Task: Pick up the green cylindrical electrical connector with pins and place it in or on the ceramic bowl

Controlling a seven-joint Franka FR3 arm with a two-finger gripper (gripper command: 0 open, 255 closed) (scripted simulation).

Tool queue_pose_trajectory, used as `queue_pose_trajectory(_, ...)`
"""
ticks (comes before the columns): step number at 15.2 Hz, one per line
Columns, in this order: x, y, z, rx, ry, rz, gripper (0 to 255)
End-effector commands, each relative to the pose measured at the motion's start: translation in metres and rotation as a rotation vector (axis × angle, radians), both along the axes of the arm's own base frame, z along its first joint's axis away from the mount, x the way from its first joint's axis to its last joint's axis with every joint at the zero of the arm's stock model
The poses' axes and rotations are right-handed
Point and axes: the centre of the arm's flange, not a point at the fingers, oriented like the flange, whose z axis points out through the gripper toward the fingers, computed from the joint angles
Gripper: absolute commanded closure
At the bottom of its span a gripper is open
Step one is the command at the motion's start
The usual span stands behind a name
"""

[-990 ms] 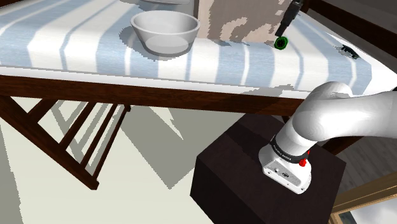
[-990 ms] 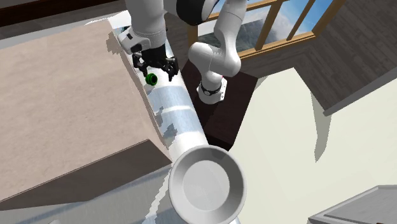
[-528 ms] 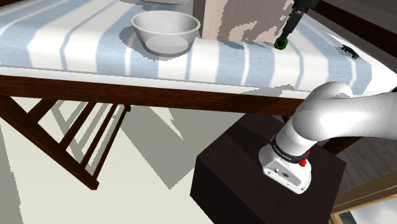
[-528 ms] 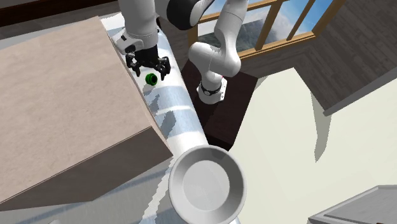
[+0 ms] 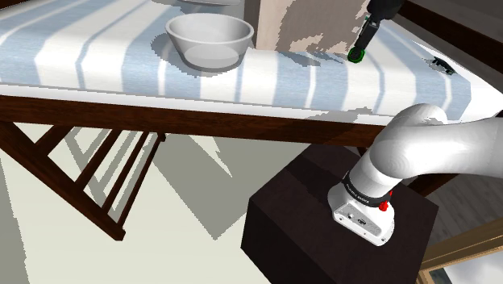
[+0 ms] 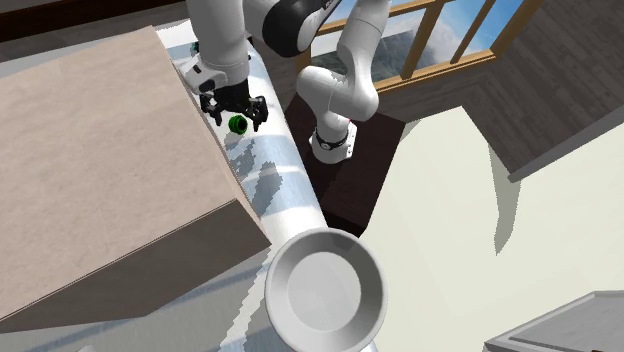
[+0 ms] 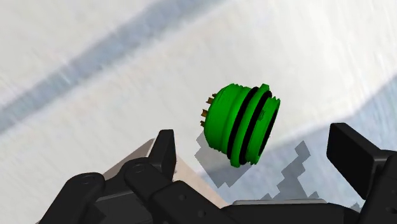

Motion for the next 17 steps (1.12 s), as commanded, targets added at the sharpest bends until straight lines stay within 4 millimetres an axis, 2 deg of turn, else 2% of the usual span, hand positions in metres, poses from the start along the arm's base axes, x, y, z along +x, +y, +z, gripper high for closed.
queue_pose_trajectory(1, 0.0, 0.0, -0.003, 0.003, 0.007, 0.001, 0)
queue_pose_trajectory(2, 0.0, 0.0, -0.003, 0.003, 0.007, 0.001, 0)
queue_pose_trajectory(3, 0.0, 0.001, -0.003, 0.003, 0.007, 0.001, 255)
queue_pose_trajectory(12, 0.0, 0.0, -0.003, 0.003, 0.007, 0.001, 255)
queue_pose_trajectory(17, 0.0, 0.0, 0.023, 0.003, 0.007, 0.001, 255)
